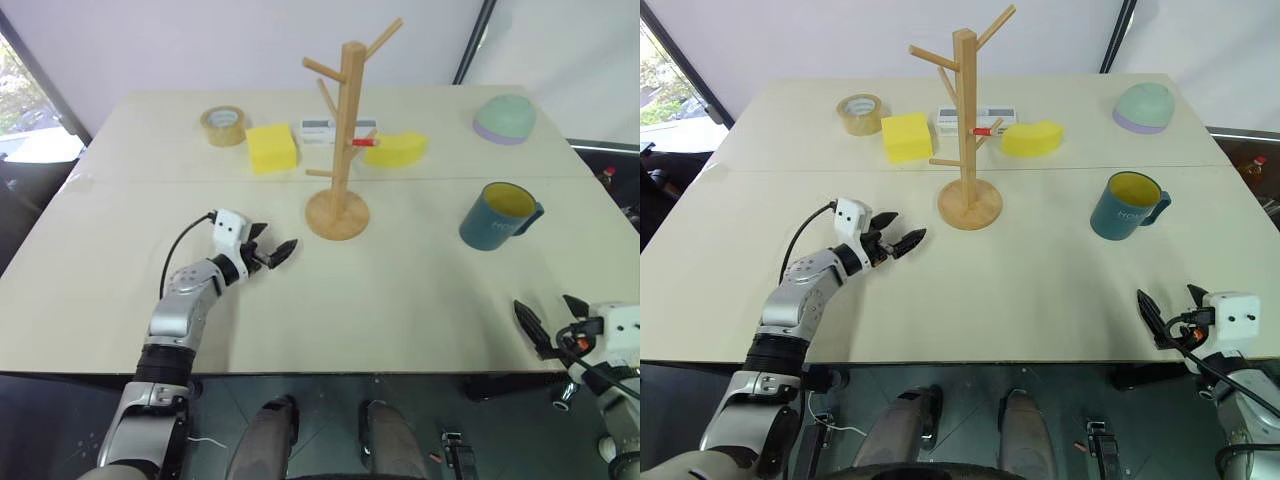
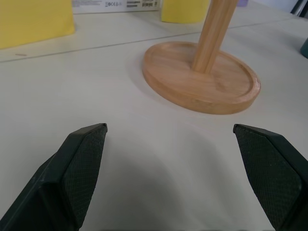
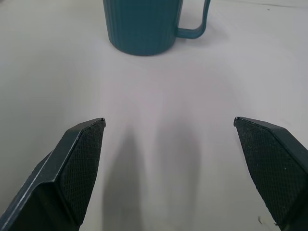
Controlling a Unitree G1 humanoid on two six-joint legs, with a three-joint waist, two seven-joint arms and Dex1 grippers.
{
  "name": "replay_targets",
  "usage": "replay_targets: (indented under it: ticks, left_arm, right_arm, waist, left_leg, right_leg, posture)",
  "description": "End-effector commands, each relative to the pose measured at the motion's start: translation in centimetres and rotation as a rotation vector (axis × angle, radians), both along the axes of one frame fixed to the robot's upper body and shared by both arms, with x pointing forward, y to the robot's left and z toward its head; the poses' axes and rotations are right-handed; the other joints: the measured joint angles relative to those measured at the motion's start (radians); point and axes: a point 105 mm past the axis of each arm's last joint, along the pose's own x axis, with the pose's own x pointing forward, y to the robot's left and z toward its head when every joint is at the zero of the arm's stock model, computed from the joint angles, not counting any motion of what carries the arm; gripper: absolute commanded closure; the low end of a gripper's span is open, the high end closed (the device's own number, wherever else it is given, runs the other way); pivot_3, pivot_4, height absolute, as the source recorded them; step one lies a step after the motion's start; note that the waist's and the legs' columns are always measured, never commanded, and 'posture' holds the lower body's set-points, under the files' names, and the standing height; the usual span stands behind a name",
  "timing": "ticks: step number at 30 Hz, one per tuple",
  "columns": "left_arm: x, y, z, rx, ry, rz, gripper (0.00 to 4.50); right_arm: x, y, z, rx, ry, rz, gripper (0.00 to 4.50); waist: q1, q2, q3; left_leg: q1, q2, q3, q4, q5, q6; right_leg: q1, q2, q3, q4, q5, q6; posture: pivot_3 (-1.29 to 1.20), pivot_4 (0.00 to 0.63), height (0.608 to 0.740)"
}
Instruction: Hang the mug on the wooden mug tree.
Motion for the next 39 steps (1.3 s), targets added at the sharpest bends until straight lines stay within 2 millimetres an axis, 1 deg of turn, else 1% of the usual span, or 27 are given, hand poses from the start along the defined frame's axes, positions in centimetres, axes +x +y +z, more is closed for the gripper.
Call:
replay_targets:
  ticks: [1, 7, 10, 14, 16, 18, 21, 24, 27, 31, 39]
  left_arm:
    - [0.1, 0.3, 1.8, 0.006, -0.074, 0.009, 0.0]
    - [-0.3, 0.3, 1.9, -0.02, -0.062, -0.002, 0.0]
    - [-1.3, -0.1, 2.2, -0.032, -0.076, -0.043, 0.0]
    - [-3.0, -1.1, 3.1, -0.026, -0.104, -0.153, 0.0]
    - [-4.5, -2.2, 3.5, -0.026, -0.106, -0.261, 0.0]
    - [-6.4, -3.8, 3.8, -0.018, -0.106, -0.395, 0.0]
    - [-8.9, -6.0, 4.8, -0.037, -0.109, -0.564, 0.0]
    - [-10.4, -7.5, 5.7, -0.046, -0.113, -0.675, 0.0]
    - [-11.3, -8.4, 5.9, -0.017, -0.119, -0.741, 0.0]
    - [-11.7, -9.0, 6.0, -0.008, -0.119, -0.775, 0.0]
    - [-11.9, -9.0, 5.8, 0.002, -0.113, -0.775, 0.0]
  right_arm:
    - [0.4, 0.0, 0.8, -0.014, -0.038, 0.0, 0.05]
    - [1.3, 0.0, 0.9, -0.015, -0.044, 0.001, 0.05]
    - [1.9, 0.0, 1.0, -0.013, -0.046, -0.002, 0.05]
    - [2.8, -0.4, 1.3, -0.012, -0.057, -0.023, 0.05]
    - [3.4, -0.7, 1.9, -0.032, -0.069, -0.036, 0.05]
    - [4.1, -1.2, 2.4, -0.046, -0.078, -0.055, 0.05]
    - [5.2, -2.2, 3.0, -0.059, -0.089, -0.089, 0.05]
    - [6.4, -2.9, 3.4, -0.071, -0.102, -0.112, 0.05]
    - [7.7, -3.5, 3.8, -0.083, -0.108, -0.127, 0.05]
    - [9.1, -4.3, 4.1, -0.098, -0.106, -0.139, 0.05]
    - [11.6, -4.6, 4.7, -0.095, -0.113, -0.112, 0.05]
  waist:
    - [0.0, 0.0, 0.0]
    - [0.0, 0.0, 0.0]
    - [-0.001, 0.0, 0.0]
    - [-0.001, 0.0, 0.0]
    - [-0.001, 0.0, 0.0]
    - [-0.001, 0.0, 0.0]
    - [0.0, 0.0, 0.0]
    - [-0.001, 0.0, 0.0]
    - [-0.003, 0.0, 0.0]
    - [-0.008, 0.0, 0.0]
    - [-0.019, 0.0, 0.0]
  left_leg:
    - [0.0, 0.0, 0.0, 0.0, 0.0, 0.0]
    - [0.0, 0.0, 0.0, 0.0, 0.001, 0.002]
    - [0.0, 0.0, 0.0, 0.0, 0.001, 0.002]
    - [0.0, 0.0, 0.0, 0.0, 0.001, 0.002]
    - [0.0, 0.0, 0.0, 0.0, 0.001, 0.002]
    - [0.0, 0.0, 0.001, 0.0, 0.001, 0.002]
    - [0.0, 0.0, 0.001, 0.0, 0.001, 0.002]
    - [0.0, 0.0, 0.001, 0.001, 0.002, 0.003]
    - [0.001, 0.0, 0.001, 0.0, 0.002, 0.003]
    - [0.002, 0.0, 0.003, 0.0, 0.002, 0.003]
    - [0.003, 0.0, 0.003, 0.001, 0.002, 0.003]
  right_leg:
    - [0.0, 0.0, 0.0, 0.0, 0.0, 0.0]
    - [0.0, 0.0, 0.0, 0.0, 0.0, 0.0]
    - [0.0, 0.0, 0.0, 0.0, 0.001, -0.002]
    - [0.0, 0.0, 0.0, 0.0, 0.003, -0.004]
    - [0.0, 0.0, 0.0, 0.0, 0.003, -0.004]
    - [0.0, 0.0, 0.0, 0.0, 0.003, -0.004]
    - [0.0, 0.0, 0.001, 0.0, 0.003, -0.005]
    - [0.001, 0.0, 0.001, 0.0, 0.003, -0.005]
    - [0.001, 0.0, 0.001, 0.001, 0.003, -0.005]
    - [0.001, 0.0, 0.001, 0.001, 0.003, -0.005]
    - [0.002, 0.0, 0.001, 0.001, 0.003, -0.005]
  posture:
    - [0.0, 0.15, 0.74]
    - [0.0, 0.15, 0.74]
    - [0.0, 0.15, 0.74]
    - [0.0, 0.15, 0.74]
    - [0.0, 0.15, 0.74]
    - [0.0, 0.15, 0.74]
    - [0.0, 0.15, 0.74]
    - [0.0, 0.15, 0.74]
    - [0.0, 0.15, 0.74]
    - [0.0, 0.15, 0.74]
    - [0.0, 0.15, 0.74]
